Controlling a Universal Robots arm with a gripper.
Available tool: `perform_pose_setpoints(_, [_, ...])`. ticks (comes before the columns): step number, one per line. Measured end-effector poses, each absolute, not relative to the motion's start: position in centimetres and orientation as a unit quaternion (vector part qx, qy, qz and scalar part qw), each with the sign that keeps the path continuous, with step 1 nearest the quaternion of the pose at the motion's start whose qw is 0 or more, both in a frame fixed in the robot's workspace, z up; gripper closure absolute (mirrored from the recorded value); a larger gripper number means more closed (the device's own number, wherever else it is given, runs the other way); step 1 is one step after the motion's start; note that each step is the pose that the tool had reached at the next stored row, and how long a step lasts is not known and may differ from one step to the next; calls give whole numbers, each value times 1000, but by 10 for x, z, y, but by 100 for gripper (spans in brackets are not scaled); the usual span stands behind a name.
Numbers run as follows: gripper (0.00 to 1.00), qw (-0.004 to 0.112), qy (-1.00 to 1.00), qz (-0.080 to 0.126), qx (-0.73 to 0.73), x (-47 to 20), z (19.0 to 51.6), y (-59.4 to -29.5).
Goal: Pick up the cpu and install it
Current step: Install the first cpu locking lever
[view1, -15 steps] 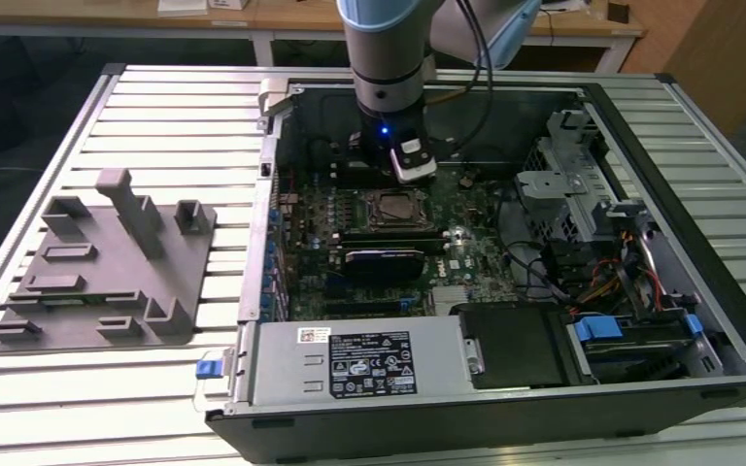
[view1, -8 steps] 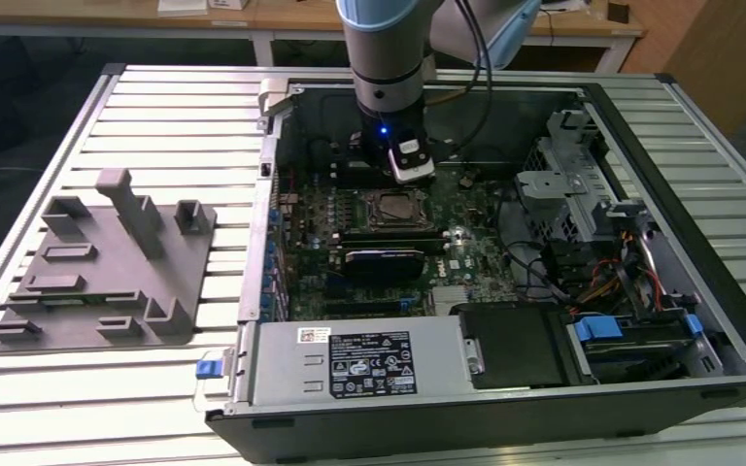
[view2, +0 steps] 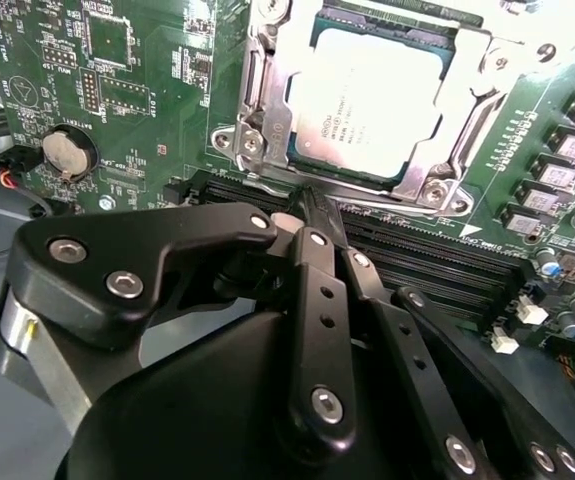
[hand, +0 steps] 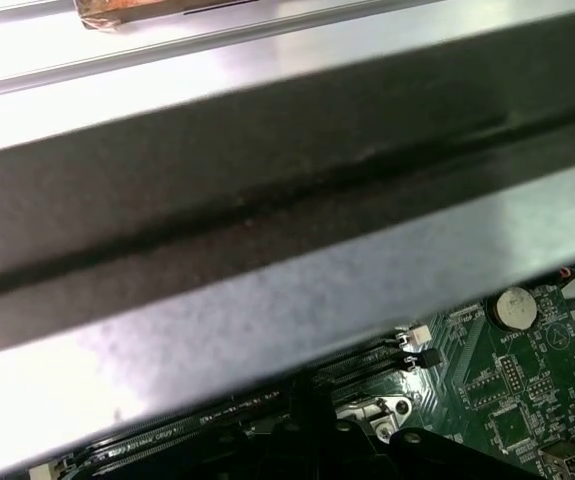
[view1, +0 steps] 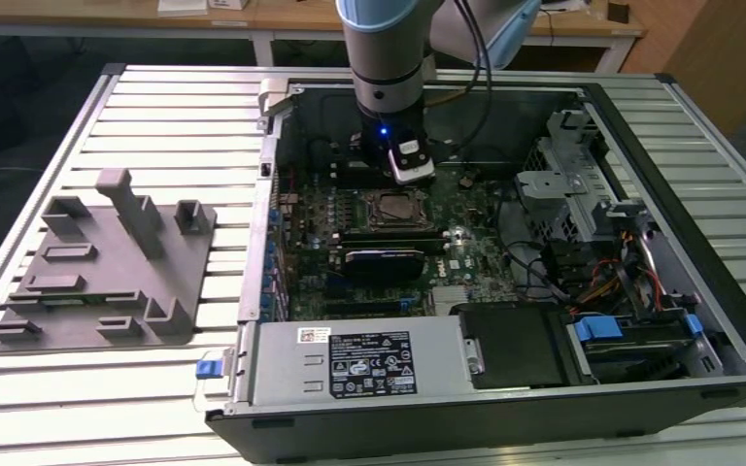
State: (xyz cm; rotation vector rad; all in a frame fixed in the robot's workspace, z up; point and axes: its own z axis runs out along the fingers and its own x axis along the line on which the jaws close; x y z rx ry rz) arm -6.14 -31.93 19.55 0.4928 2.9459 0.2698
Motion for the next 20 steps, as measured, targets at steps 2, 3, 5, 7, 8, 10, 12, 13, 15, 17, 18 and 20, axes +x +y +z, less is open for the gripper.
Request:
perform_pose_setpoints(2, [89,71,980,89,164,-61,195,-319])
perform_pose_setpoints(3, [89,71,980,89,164,-61,195,-320])
perform_pose_setpoints(5, [89,72,980,88,164,-61,195,-320])
perform_pose_setpoints(7, [89,72,980,88,164,-61,195,-320])
perform_pose_setpoints(8, [89,72,980,87,164,-61,195,-320])
perform_pose_setpoints(10, [89,72,980,87,164,-61,195,-320])
perform_pose_setpoints(12, [89,72,980,86,164,-61,194,-321])
perform_pose_setpoints(13, [89,72,980,86,164,-61,194,-321])
perform_pose_setpoints(15, [89,72,980,85,164,-61,194,-321])
perform_pose_setpoints(17, [89,72,980,85,164,-61,194,-321])
perform_pose_setpoints(18, [89,72,980,84,164,-61,194,-321])
perform_pose_setpoints(20, [89,72,980,84,163,-61,194,-321])
